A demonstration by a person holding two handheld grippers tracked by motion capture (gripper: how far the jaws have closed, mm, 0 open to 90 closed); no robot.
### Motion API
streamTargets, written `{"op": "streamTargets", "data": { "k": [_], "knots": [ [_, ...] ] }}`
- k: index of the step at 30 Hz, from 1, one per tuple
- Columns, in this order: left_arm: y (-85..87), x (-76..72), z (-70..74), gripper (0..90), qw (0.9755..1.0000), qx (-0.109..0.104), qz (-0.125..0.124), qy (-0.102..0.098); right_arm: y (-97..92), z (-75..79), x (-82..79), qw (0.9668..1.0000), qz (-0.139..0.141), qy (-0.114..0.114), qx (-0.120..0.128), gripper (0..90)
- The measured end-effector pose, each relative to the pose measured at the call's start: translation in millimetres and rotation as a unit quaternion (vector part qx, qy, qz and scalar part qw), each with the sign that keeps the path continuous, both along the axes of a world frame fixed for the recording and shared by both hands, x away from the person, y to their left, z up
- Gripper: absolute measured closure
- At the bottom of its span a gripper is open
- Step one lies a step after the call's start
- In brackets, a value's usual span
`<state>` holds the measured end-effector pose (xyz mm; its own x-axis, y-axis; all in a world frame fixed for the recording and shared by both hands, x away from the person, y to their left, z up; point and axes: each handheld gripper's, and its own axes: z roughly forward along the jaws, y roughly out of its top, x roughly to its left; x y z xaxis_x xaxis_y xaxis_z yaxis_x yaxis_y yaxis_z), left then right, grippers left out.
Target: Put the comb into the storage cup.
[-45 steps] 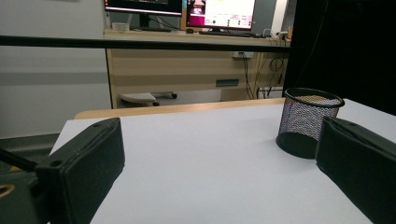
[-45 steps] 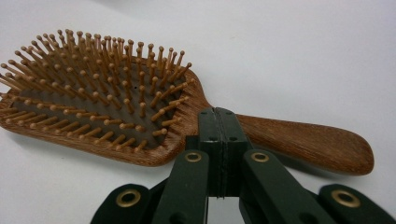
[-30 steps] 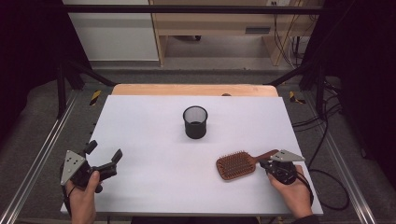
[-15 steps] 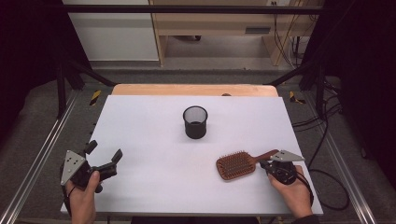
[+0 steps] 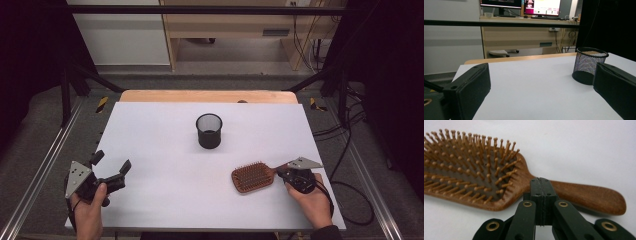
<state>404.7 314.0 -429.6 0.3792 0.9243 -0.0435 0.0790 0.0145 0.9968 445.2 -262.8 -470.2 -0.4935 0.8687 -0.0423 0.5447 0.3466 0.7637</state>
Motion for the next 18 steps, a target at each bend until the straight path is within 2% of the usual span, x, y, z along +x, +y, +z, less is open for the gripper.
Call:
{"op": "streamTargets", "data": {
  "k": [8,12,18],
  "knots": [
    [0.6,0.4,-0.1,1.3,1.0,-0.001,0.001,0.0,-0.6,8.6,20.9,0.9999,-0.007,-0.002,-0.008,90.0],
    [0.7,0.6,-0.3,1.3,1.0,-0.002,0.001,0.0,-3.6,5.8,36.0,0.9995,-0.018,0.014,-0.021,90.0],
    [0.6,0.4,-0.3,1.3,1.0,-0.001,0.0,0.0,-5.3,0.3,44.4,0.9985,-0.021,0.031,-0.041,90.0]
  ]
}}
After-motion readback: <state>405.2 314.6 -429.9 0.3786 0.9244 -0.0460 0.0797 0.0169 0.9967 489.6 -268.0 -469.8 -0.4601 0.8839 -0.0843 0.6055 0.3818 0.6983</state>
